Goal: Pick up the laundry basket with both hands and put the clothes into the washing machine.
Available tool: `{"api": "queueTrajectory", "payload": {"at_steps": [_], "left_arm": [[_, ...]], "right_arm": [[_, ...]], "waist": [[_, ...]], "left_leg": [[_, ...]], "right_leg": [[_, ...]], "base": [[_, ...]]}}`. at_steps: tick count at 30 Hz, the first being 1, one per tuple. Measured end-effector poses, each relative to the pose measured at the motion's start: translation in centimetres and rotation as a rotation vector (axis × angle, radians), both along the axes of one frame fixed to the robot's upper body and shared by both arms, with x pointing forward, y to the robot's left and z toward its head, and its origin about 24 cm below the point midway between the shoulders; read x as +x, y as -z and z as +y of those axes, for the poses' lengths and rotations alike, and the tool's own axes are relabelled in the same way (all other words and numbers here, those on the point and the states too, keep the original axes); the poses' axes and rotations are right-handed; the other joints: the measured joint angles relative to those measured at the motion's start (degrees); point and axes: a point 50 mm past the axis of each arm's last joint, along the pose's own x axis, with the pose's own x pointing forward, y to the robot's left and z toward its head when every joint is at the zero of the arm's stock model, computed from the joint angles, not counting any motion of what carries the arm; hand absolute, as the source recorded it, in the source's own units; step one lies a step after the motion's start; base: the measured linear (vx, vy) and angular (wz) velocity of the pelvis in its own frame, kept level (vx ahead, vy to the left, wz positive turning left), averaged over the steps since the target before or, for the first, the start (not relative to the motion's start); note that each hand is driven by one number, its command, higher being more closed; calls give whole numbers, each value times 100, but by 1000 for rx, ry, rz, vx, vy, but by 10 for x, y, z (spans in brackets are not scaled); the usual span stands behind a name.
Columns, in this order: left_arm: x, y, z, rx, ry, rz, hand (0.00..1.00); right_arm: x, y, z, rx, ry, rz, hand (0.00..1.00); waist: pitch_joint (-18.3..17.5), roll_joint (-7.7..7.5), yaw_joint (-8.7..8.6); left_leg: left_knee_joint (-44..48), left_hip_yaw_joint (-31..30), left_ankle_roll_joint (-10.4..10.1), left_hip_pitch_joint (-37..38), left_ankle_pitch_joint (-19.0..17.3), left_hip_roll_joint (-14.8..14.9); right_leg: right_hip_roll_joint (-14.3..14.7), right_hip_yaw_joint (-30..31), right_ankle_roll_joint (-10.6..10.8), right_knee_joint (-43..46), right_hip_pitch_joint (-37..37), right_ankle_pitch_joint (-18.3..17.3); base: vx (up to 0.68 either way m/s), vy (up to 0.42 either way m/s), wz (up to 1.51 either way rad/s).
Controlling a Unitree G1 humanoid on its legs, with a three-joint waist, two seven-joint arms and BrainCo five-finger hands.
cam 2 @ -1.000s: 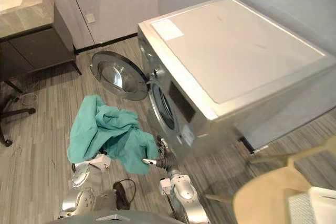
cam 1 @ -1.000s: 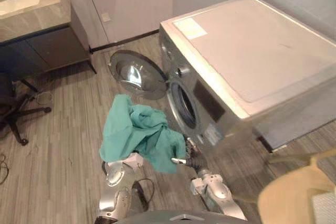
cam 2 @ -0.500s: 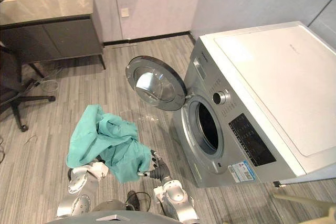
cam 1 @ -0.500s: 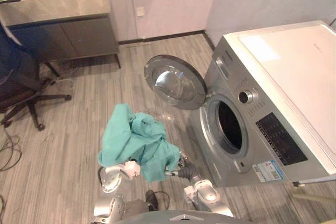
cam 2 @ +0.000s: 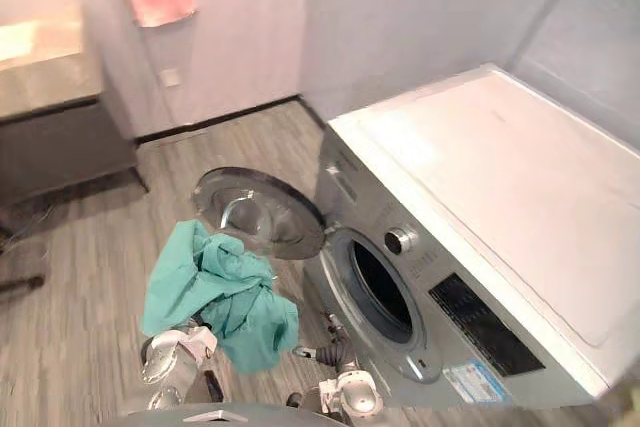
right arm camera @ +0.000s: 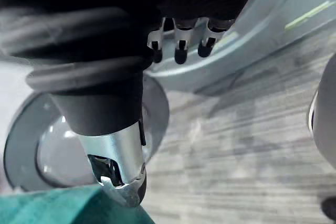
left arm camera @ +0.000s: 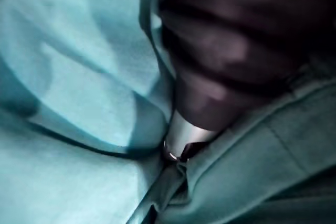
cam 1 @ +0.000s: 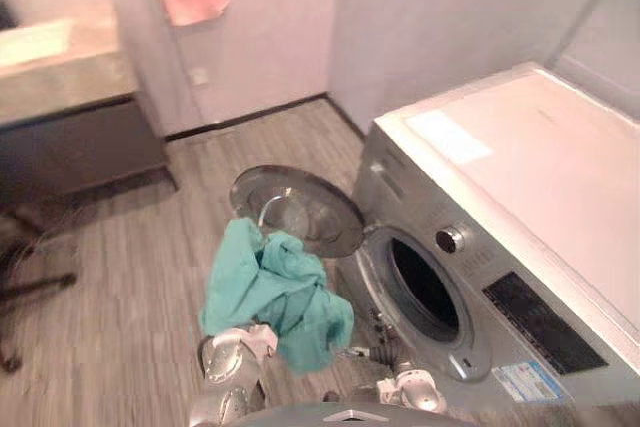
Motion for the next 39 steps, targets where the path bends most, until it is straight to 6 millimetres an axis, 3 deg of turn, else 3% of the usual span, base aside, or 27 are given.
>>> {"api": "queueTrajectory", "payload": {"at_steps": [1,2,3,4,6,7,8,9,10,11,12,13,14,16,17,19,22,24,27,29,34,39], "left_arm": [[0,1,-1,6,11,4,100],[0,3,-1,21,37,3,100],[1,4,0,32,46,2,100],[5,6,3,44,40,-2,100],[15,7,5,66,58,-3,100],[20,3,3,63,64,-22,100],[21,2,2,52,61,-27,100],[22,1,2,40,50,-32,100],[26,-3,4,46,48,-50,100],[34,-14,8,55,50,-107,100],[41,-17,8,47,37,-121,100],[47,-17,12,51,23,-114,100],[61,-23,12,38,-4,-127,100],[91,-42,10,19,-32,-184,100],[113,-59,13,-1,-77,-227,100],[152,-97,26,-48,-195,-310,100],[180,-145,37,-69,-267,-423,100],[190,-171,36,-89,-278,-488,100],[195,-192,35,-87,-285,-539,100],[200,-212,46,-108,-336,-586,100],[205,-256,58,-103,-358,-701,100],[206,-319,70,-83,-365,-860,100]], "right_arm": [[0,1,0,-5,3,5,0],[0,7,1,-7,-1,30,0],[-2,11,1,-8,-5,53,0],[3,11,3,-20,-19,45,0],[10,8,7,-7,13,16,0],[9,9,10,-2,29,23,0],[10,8,10,0,33,21,0],[15,6,11,21,30,7,0],[19,5,17,68,50,2,0],[25,2,26,141,82,-16,0],[30,-2,30,179,94,-42,0],[35,-6,35,200,73,-56,0],[40,-11,38,237,63,-81,0],[50,-18,44,312,88,-110,0],[60,-24,50,341,68,-130,0],[83,-44,69,404,0,-215,0],[92,-74,88,492,-63,-338,0],[95,-86,91,515,-82,-397,0],[95,-95,93,532,-94,-438,0],[92,-101,94,551,-96,-463,0],[93,-114,94,577,-105,-522,0],[88,-127,87,635,-78,-582,0]], "waist": [[-7,11,-10],[-26,19,26],[-52,63,67],[80,258,5],[265,-13,-105],[229,-144,-19],[241,-128,11],[298,-63,111],[383,-361,113],[624,-452,208],[889,-365,289],[1019,-451,320],[1175,-406,314],[1565,-326,284],[1632,-386,290],[1917,-308,162],[2182,-362,35],[2284,-414,-31],[2298,-427,-121],[2313,-438,-225],[2424,-440,-290],[2467,-455,-354]], "left_leg": [[-416,-157,-6,9,-46,-304],[-1278,-824,-65,21,-81,-1002],[-1725,-1208,-111,26,7,-1239],[-2359,-1495,51,213,179,-1237],[-2564,-978,172,132,253,-1267],[-2751,-357,187,-35,262,-1209],[-3011,158,182,-104,268,-1132],[-3177,728,-213,-162,273,-1019],[-2713,724,-357,-480,285,-969],[-1339,806,913,-921,-512,-295],[-1631,786,-129,-748,-199,284],[-1723,845,-131,-663,-126,201],[-1844,862,-82,-718,-146,151],[-1829,962,2,-865,-77,91],[-1686,1042,46,-1163,-101,94],[-1435,1072,104,-1677,-80,279],[-1061,1015,108,-2175,-106,657],[-1004,1021,73,-2392,-96,759],[-1000,1053,26,-2626,-73,831],[-1096,1255,46,-2786,11,868],[-1195,1360,-19,-2929,68,918],[-1296,1437,-65,-3272,150,912]], "right_leg": [[1,250,35,-91,-14,85],[24,720,143,-262,-93,248],[102,936,228,-290,-173,308],[390,1332,399,-279,-423,365],[335,1776,613,-187,-831,505],[360,2181,782,-134,-1321,709],[395,2171,855,-204,-1567,930],[393,1723,770,-400,-1874,1113],[44,1444,592,-452,-1985,1368],[-540,860,889,-304,-2119,1557],[-854,355,978,101,-2239,1233],[-1040,245,1006,96,-2249,1184],[-1159,24,938,93,-2293,1171],[-1152,6,953,-87,-2106,1357],[-1150,41,959,-342,-2210,1296],[-1045,103,1041,-382,-2642,1432],[-838,82,961,-94,-3140,1428],[-784,87,887,71,-3424,1381],[-735,100,853,117,-3720,1383],[-711,218,835,124,-4058,1397],[-674,203,833,205,-4357,1398],[-681,199,832,263,-4804,1398]], "base": [[222,288,-221],[146,274,-200],[191,418,-281],[136,346,-211],[66,294,-186],[-62,296,-225],[-112,346,-292],[-123,277,-229],[-142,202,-212],[-162,193,-182],[-166,229,-166],[-165,258,-141],[-143,166,-67],[-108,26,-31],[-146,-65,-34],[-195,-91,-40],[-162,-103,-26],[-66,-128,-17],[-15,-102,-19],[67,-125,-32],[46,-67,-13],[1,-43,-5]]}}
